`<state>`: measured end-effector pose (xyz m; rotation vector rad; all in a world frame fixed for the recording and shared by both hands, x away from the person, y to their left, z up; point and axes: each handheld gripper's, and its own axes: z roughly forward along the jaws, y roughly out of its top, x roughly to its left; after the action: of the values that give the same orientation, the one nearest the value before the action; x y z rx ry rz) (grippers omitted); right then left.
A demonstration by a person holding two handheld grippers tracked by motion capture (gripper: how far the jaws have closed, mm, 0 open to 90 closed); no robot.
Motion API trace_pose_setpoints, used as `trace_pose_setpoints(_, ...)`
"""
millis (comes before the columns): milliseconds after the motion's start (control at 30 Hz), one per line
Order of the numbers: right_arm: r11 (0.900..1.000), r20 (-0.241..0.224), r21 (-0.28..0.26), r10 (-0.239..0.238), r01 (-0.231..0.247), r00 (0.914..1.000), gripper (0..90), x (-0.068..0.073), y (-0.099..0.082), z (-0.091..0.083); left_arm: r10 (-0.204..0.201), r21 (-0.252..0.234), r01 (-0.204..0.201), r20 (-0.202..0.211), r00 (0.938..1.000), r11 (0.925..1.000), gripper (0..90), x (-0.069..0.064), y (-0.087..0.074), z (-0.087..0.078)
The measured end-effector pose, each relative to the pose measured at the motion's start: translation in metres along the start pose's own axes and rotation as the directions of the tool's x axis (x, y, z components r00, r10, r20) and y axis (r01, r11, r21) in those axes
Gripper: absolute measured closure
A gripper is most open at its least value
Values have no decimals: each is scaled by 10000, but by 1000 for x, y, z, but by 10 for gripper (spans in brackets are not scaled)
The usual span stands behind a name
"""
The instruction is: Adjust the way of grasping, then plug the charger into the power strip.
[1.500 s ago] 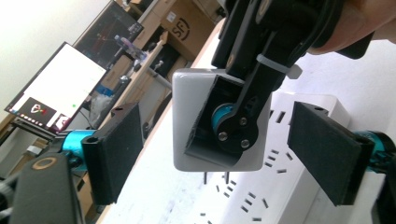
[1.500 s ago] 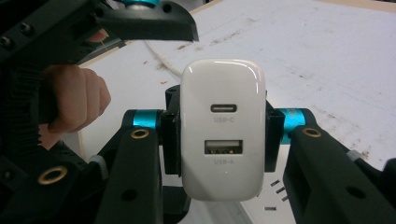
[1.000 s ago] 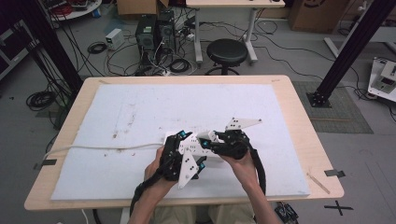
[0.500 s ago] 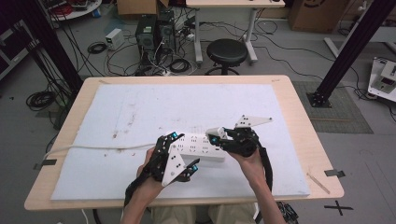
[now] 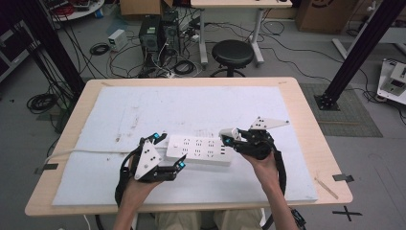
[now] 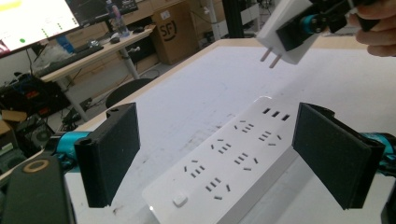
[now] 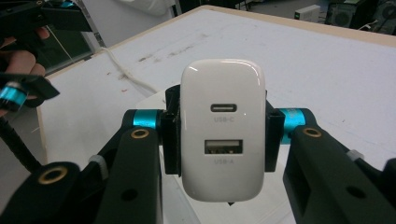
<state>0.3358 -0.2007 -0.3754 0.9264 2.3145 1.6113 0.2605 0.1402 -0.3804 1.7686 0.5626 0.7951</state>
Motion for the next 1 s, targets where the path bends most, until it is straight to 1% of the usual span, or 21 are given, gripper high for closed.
trace_pose_setpoints(33, 10000, 0, 0, 0, 0, 10000, 629, 0, 0, 0, 0, 0, 0, 0, 10000, 10000, 153, 0, 0, 0)
trace_pose_setpoints(67, 10000, 11, 19, -34, 34, 10000, 629, 0, 0, -1, -201, 8, 201, 13, 9998, 9998, 153, 3, -1, -2)
trace_pose_setpoints(100, 10000, 11, 19, -34, 34, 10000, 629, 0, 0, -1, -201, 8, 201, 13, 9998, 9998, 155, 3, -1, -2)
trace_pose_setpoints(133, 9999, 40, -15, -118, 118, 9999, 629, 0, 0, -2, -432, 33, 433, -53, 9991, 9991, 155, 8, -4, -6)
trace_pose_setpoints(200, 9999, 37, -49, -163, 163, 9999, 629, -1, 0, -3, -662, 78, 663, -124, 9977, 9978, 158, 13, -5, -10)
trace_pose_setpoints(267, 9997, 25, -65, -226, 226, 9997, 629, -2, 0, -4, -662, 78, 663, -124, 9977, 9978, 161, 13, -5, -10)
trace_pose_setpoints(300, 9997, 25, -65, -226, 226, 9997, 629, -2, 0, -4, -1003, 179, 1009, -292, 9945, 9947, 161, 20, -8, -15)
trace_pose_setpoints(367, 9988, -68, -214, -442, 441, 9990, 629, -3, 0, -8, -1240, 228, 1252, -468, 9912, 9919, 168, 26, -11, -20)
trace_pose_setpoints(400, 9984, -72, -205, -529, 528, 9986, 629, -3, 0, -9, -1331, 250, 1347, -572, 9895, 9906, 168, 28, -12, -23)
trace_pose_setpoints(433, 9984, -72, -205, -529, 528, 9986, 629, -3, 0, -9, -1331, 250, 1347, -572, 9895, 9906, 170, 28, -12, -23)
trace_pose_setpoints(467, 9984, -26, -48, -566, 566, 9984, 629, -4, 1, -12, -1530, 223, 1553, -835, 9847, 9876, 177, 34, -16, -30)
trace_pose_setpoints(567, 9979, 30, -51, -644, 644, 9979, 629, -5, 1, -15, -1725, 137, 1749, -1062, 9793, 9845, 183, 38, -20, -36)
trace_pose_setpoints(667, 9979, 47, -64, -639, 639, 9979, 629, -5, 1, -16, -1725, 137, 1749, -1062, 9793, 9845, 184, 38, -20, -36)
trace_pose_setpoints(700, 9979, 47, -64, -639, 639, 9979, 629, -5, 1, -16, -1873, 148, 1908, -1295, 9737, 9815, 184, 42, -22, -42)
trace_pose_setpoints(767, 9983, 57, 20, -589, 589, 9982, 629, -6, 0, -17, -1956, 136, 1993, -1375, 9710, 9798, 185, 45, -23, -45)
trace_pose_setpoints(800, 9975, 9, 21, -706, 706, 9975, 629, -7, 1, -17, -2047, 120, 2086, -1463, 9678, 9779, 185, 47, -23, -47)
trace_pose_setpoints(867, 9974, -26, 96, -717, 717, 9974, 629, -7, 2, -17, -2076, 111, 2115, -1474, 9670, 9773, 185, 48, -24, -48)
trace_pose_setpoints(933, 9948, -183, 317, -961, 967, 9952, 629, -9, 9, -14, -2139, 119, 2183, -1544, 9646, 9758, 185, 50, -24, -51)
trace_pose_setpoints(967, 9948, -183, 317, -961, 967, 9952, 629, -9, 9, -14, -2139, 119, 2183, -1544, 9646, 9758, 185, 50, -24, -51)
trace_pose_setpoints(1000, 9936, -283, 438, -1029, 1040, 9943, 629, -10, 11, -13, -2134, 144, 2183, -1571, 9643, 9758, 185, 50, -24, -52)
